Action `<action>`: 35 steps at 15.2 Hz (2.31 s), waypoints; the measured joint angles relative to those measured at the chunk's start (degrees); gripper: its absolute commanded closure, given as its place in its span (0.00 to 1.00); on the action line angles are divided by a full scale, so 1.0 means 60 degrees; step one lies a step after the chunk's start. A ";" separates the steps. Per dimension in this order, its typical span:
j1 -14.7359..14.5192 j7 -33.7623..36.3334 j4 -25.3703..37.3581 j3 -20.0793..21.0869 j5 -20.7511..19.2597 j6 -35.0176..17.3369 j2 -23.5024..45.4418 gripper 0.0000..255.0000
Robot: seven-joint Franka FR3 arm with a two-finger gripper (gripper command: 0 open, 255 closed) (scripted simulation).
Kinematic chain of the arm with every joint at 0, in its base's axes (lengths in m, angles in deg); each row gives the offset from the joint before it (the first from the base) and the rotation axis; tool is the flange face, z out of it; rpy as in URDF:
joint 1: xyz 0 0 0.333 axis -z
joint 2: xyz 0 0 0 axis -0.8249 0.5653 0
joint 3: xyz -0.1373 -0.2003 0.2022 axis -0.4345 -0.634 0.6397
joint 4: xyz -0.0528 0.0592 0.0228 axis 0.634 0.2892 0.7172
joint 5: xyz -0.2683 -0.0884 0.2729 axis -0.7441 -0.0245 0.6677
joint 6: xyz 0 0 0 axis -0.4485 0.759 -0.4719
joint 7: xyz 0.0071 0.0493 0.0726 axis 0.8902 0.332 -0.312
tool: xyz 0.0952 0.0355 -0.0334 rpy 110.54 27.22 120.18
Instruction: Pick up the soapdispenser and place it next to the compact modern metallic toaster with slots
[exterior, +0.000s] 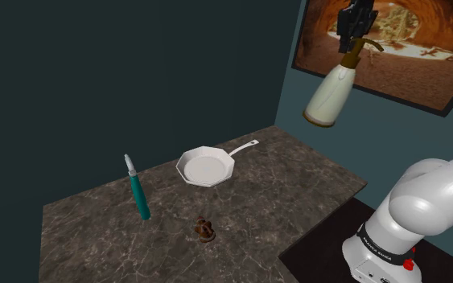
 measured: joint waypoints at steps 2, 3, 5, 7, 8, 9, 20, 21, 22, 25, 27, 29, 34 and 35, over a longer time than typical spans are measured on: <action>-0.0055 0.0376 -0.0299 0.0297 0.0141 0.0135 -0.0429 1.00; -0.0086 0.0612 -0.0525 0.0483 0.0242 0.0179 -0.0691 1.00; -0.0150 0.1109 -0.0778 0.0868 0.0491 0.0254 -0.1011 1.00; -0.0204 0.1551 -0.0886 0.1212 0.0737 0.0408 -0.1278 1.00; -0.0226 0.1740 -0.0912 0.1357 0.0850 0.0520 -0.1424 1.00; -0.0249 0.1956 -0.1135 0.1528 0.0986 0.0502 -0.1639 1.00; -0.0400 0.4513 -0.1346 0.3566 0.2826 0.1063 -0.2717 1.00; -0.0402 0.4738 -0.1356 0.3750 0.3002 0.1070 -0.2781 1.00; -0.0414 0.4962 -0.1377 0.3918 0.3185 0.1110 -0.2893 1.00; -0.0395 0.5699 -0.1155 0.4509 0.3749 0.1228 -0.2983 1.00; -0.0355 0.6200 -0.0901 0.4906 0.4108 0.1303 -0.2957 1.00; -0.0315 0.6713 -0.0699 0.5325 0.4489 0.1336 -0.2961 1.00; -0.0134 0.8066 -0.0036 0.6468 0.5419 0.1332 -0.2843 1.00; -0.0062 0.8285 0.0159 0.6685 0.5540 0.1319 -0.2740 1.00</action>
